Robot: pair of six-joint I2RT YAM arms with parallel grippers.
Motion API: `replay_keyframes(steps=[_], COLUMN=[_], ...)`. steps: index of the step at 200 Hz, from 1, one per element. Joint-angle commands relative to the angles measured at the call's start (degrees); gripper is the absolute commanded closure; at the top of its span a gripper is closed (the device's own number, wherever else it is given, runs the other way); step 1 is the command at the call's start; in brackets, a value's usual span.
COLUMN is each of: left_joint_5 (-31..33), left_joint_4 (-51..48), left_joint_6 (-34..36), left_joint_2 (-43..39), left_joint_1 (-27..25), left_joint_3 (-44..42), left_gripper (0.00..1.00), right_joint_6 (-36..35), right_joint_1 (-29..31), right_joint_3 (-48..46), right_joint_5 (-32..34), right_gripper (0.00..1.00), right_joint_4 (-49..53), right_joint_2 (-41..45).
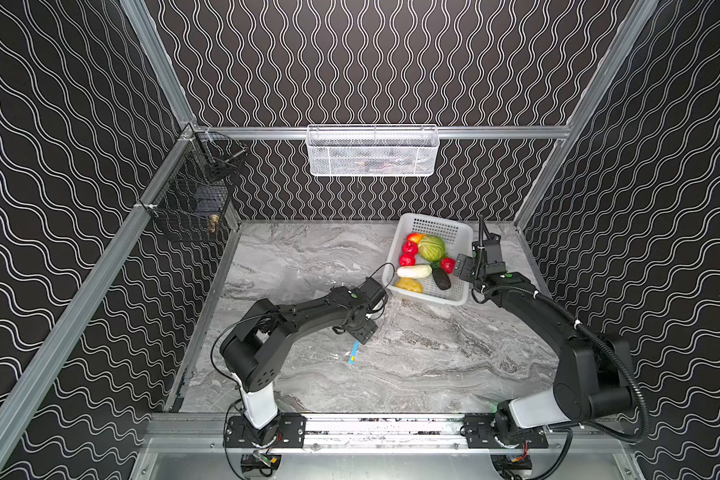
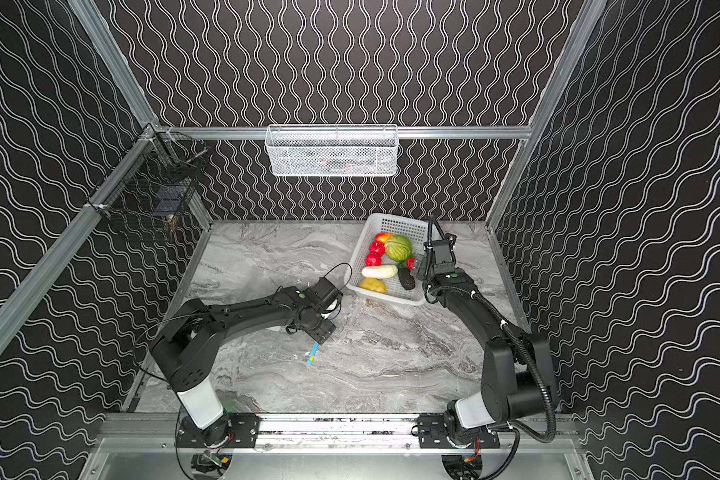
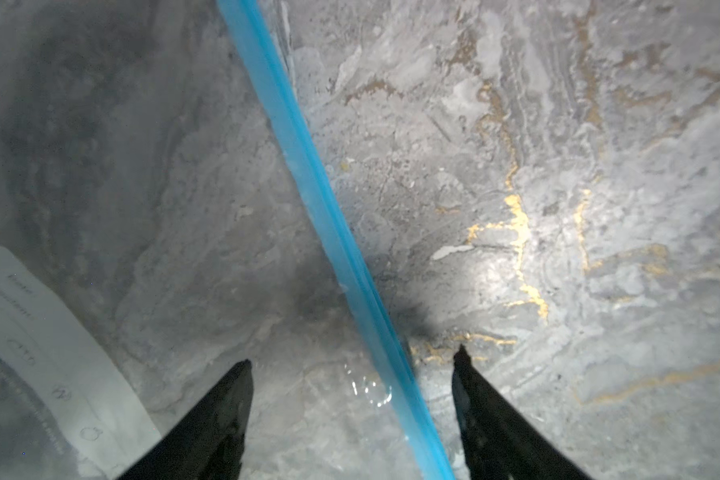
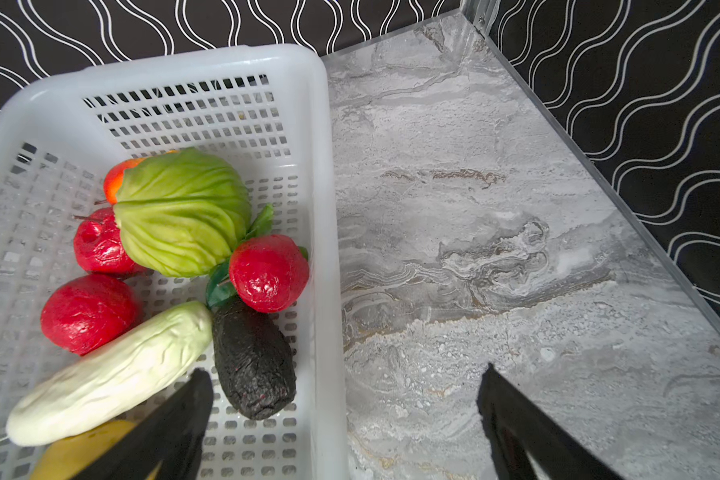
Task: Place the food in the zip-top bag and seal the zipper
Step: 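Pinch the top zipper edge with the left gripper and lift it open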
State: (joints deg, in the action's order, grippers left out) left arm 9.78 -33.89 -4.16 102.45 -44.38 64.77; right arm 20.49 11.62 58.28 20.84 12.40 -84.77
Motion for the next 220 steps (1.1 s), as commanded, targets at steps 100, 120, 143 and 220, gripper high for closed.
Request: replay_keyframes(steps=[100,120,143,220], left_joint_5=[-1.66,0.72,-0.18,-10.81], left_joint_4=[-0.55,-1.89,-2.55,-4.87], left_joint_6=[0.20,0.44,0.77,3.29], left_joint_2=[4.42,5.53,3.92,-7.54], left_joint_1=[0.42,1.09,3.53,15.25], left_joint_3=[0.60,2.42,3.87,2.69], left_gripper=[1.00,1.00,1.00,1.00], right_joint_6=[-0.64,-1.31,-1.11,4.36], right_joint_1=[0.02,-0.20,-0.28,3.23], right_joint_3=[-0.53,-0.12,0.51,-0.56], right_joint_5=[-2.58,-2.34,-2.93,-13.45], right_gripper=[0.01,0.01,0.01,0.01], right_joint_4=[-3.74,-3.19,-2.34,-5.63], right_joint_2=[1.26,1.06,1.17,4.70])
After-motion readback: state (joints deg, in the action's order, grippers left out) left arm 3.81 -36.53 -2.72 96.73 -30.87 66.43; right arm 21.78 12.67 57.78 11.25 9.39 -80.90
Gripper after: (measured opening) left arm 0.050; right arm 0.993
